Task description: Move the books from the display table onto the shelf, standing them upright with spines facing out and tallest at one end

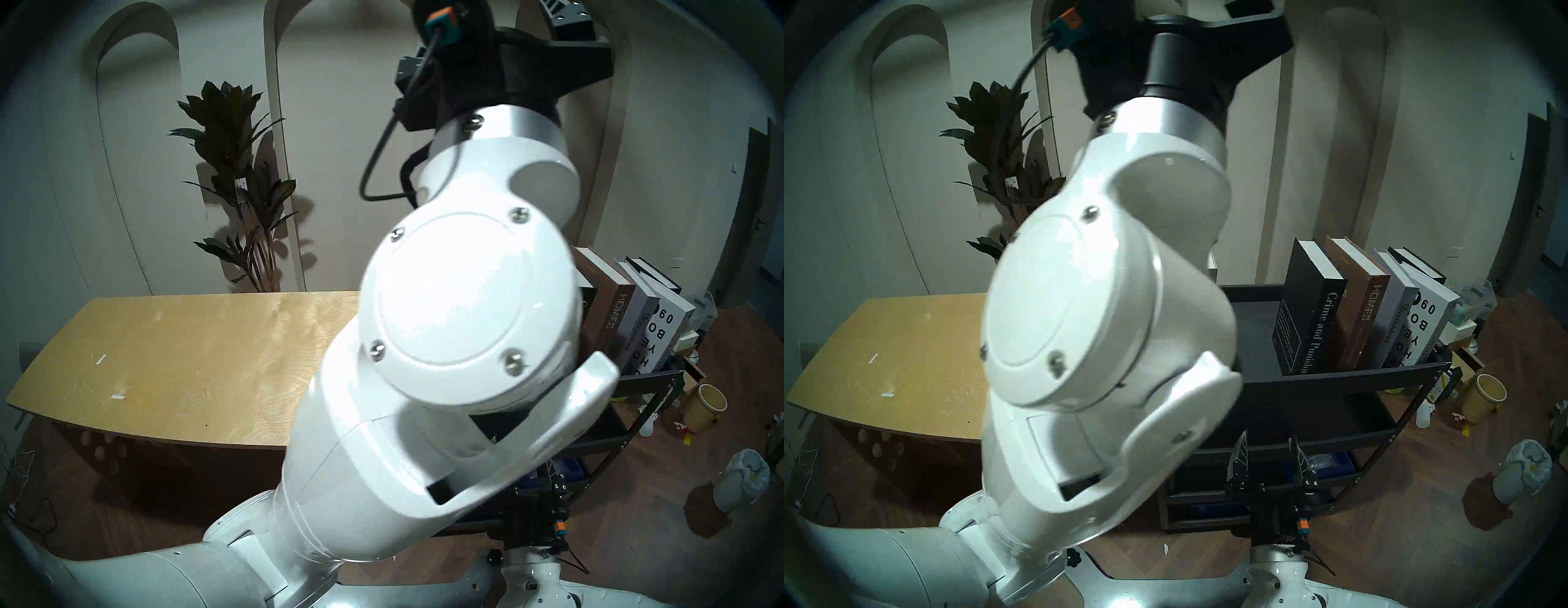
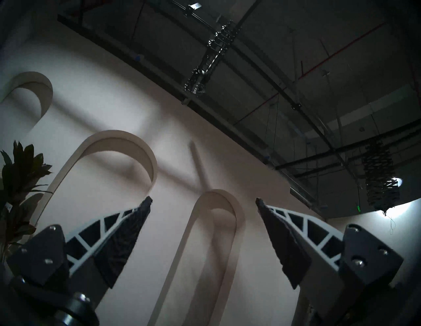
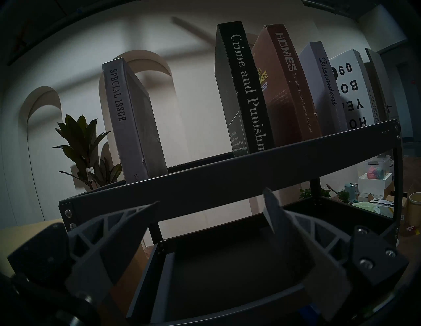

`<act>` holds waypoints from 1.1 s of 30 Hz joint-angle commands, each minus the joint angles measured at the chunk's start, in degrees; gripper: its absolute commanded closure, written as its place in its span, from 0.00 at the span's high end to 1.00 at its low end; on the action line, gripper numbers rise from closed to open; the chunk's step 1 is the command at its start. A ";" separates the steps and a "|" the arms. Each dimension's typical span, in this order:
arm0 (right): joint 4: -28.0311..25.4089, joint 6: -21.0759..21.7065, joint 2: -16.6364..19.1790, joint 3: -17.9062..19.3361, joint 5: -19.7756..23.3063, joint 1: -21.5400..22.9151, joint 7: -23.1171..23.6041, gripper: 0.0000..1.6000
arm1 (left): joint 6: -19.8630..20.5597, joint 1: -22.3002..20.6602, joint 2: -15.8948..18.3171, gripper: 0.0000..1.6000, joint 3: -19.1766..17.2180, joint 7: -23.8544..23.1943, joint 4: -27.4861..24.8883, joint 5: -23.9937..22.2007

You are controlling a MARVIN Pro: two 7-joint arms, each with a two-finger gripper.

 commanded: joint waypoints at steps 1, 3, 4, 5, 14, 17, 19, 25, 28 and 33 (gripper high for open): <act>-0.56 -0.15 -0.30 0.08 -0.08 0.37 0.09 1.00 | 1.55 4.70 6.61 1.00 -2.85 -0.21 -5.68 1.25; -0.65 -0.17 -0.40 0.08 -0.17 0.55 0.21 1.00 | 2.43 6.15 8.32 1.00 -3.86 -0.16 -5.96 1.41; -0.68 -0.17 -0.47 0.09 -0.17 0.64 0.23 1.00 | 2.85 6.96 9.48 1.00 -4.39 -0.18 -6.29 1.50; -0.73 -0.19 -0.52 0.10 -0.19 0.75 0.28 1.00 | 3.28 7.67 9.79 1.00 -4.93 -0.12 -6.19 1.62; -1.36 -0.25 -1.09 0.06 -0.52 1.90 0.68 1.00 | 6.26 13.40 16.81 1.00 -9.49 -0.40 -6.25 2.36; -1.68 -0.29 -1.33 0.06 -0.69 2.40 0.88 1.00 | 7.19 15.28 18.74 1.00 -11.22 -0.46 -5.89 2.62; -1.90 -0.32 -1.49 0.05 -0.77 2.68 1.01 1.00 | 7.68 16.40 20.43 1.00 -12.23 -0.51 -5.74 2.77; -2.74 -0.34 -2.06 0.06 -1.13 3.74 1.73 1.00 | 9.01 20.16 23.69 1.00 -15.14 -0.89 -5.46 3.08; -3.07 -0.35 -2.31 0.03 -1.28 4.11 1.99 1.00 | 9.29 21.41 25.43 1.00 -16.00 -1.03 -5.51 3.11; -3.81 -0.20 -2.88 -0.09 -1.69 5.07 2.75 1.00 | 10.25 24.89 28.67 1.00 -17.65 -1.64 -5.38 3.22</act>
